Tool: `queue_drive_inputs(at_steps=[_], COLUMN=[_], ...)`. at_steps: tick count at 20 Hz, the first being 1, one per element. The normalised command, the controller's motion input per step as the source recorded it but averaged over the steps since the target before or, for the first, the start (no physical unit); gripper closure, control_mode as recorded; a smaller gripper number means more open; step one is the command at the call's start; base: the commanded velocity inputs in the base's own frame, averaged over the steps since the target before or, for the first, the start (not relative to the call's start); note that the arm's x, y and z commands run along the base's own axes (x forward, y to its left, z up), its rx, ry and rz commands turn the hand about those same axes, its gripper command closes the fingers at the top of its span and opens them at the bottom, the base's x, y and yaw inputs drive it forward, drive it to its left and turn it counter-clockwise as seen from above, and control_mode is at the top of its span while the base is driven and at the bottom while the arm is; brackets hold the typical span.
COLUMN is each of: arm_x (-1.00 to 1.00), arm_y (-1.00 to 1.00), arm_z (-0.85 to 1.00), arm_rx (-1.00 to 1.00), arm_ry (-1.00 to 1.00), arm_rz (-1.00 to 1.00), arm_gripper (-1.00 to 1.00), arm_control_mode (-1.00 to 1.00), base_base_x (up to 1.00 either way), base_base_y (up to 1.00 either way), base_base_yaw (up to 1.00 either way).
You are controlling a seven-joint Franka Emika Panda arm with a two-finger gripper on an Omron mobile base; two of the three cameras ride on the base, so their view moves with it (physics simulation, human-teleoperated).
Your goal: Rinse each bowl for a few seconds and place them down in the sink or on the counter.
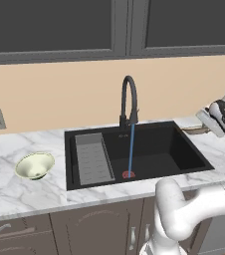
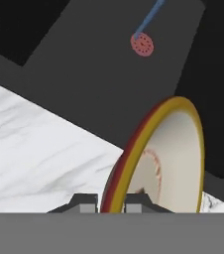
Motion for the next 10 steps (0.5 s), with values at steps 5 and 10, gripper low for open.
queue_drive_inputs(at_steps=[5, 10], arm_x=[0.0, 0.01], arm_y=[-0.02, -0.08], arm_z=[-0.14, -0.11], arm_rx=[-0.05, -0.03], arm_ry=[-0.01, 0.03], arm_rz=[-0.48, -0.44], arm_gripper=[1.0, 1.0], arm_control_mode=[-1.0, -1.0], base_base_x=[0.0, 0.0], base_base_y=[0.0, 0.0], base_base_yaw=[0.0, 0.0])
